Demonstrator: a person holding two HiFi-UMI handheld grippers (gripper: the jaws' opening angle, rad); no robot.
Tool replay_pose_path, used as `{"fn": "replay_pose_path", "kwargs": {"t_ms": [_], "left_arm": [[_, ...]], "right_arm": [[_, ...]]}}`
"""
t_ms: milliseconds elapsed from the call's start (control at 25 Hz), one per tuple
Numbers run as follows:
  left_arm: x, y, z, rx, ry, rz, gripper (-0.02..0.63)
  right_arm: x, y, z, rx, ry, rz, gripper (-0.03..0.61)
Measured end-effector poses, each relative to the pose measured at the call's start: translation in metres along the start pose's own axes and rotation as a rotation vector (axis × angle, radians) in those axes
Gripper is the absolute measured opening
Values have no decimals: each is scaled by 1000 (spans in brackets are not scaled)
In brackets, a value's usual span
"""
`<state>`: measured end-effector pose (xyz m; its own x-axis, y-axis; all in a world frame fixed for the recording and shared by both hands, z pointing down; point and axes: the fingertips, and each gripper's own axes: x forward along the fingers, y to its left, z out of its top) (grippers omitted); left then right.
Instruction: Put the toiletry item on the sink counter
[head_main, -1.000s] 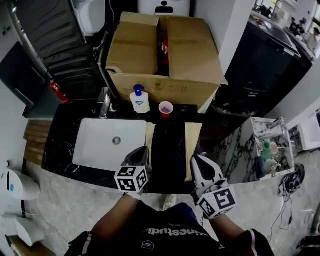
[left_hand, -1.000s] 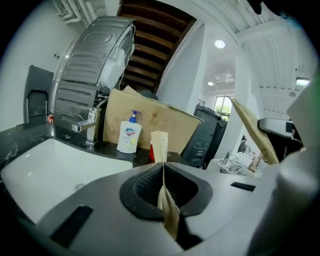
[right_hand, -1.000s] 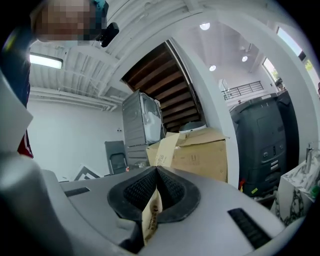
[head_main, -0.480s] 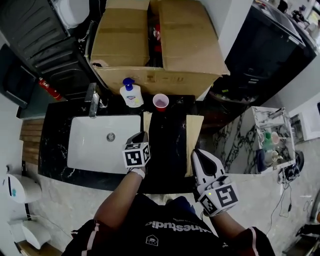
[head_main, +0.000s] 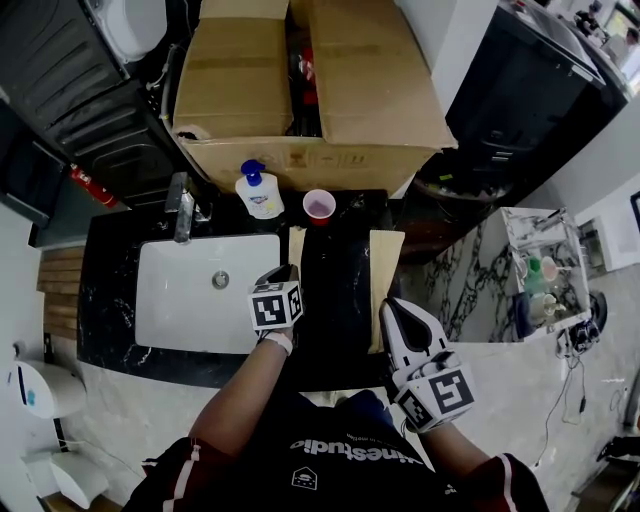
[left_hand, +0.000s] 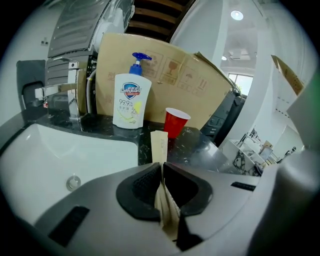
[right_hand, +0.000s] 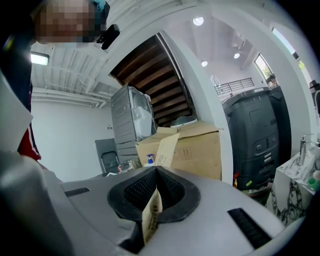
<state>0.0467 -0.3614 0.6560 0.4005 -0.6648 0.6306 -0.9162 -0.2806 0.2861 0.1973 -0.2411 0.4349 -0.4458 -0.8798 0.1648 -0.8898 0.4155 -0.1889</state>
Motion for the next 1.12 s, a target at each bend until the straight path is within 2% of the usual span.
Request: {"fn": "replay_pose_path", "kwargs": {"t_ms": [160, 480, 720, 800, 960, 1120], "left_arm": [[-2, -3, 2, -8, -4, -21, 27], [-6, -4, 4, -29, -13, -52, 89], [-24, -11, 16, -31, -62, -85, 115], [-38, -13, 26, 25, -98, -82, 117], [-81, -11, 52, 196, -213, -41, 114], [-128, -16, 72, 323, -341, -38, 65]], "right_arm": [[3, 3, 2, -1, -5, -2, 38], [5, 7, 6, -13, -6, -6, 38], [6, 13, 15, -29, -32, -5, 38], [5, 16, 20, -39, -43, -2, 38], [4, 26, 29, -56, -62, 15, 38], [3, 39, 37, -76, -78, 34, 38]]}}
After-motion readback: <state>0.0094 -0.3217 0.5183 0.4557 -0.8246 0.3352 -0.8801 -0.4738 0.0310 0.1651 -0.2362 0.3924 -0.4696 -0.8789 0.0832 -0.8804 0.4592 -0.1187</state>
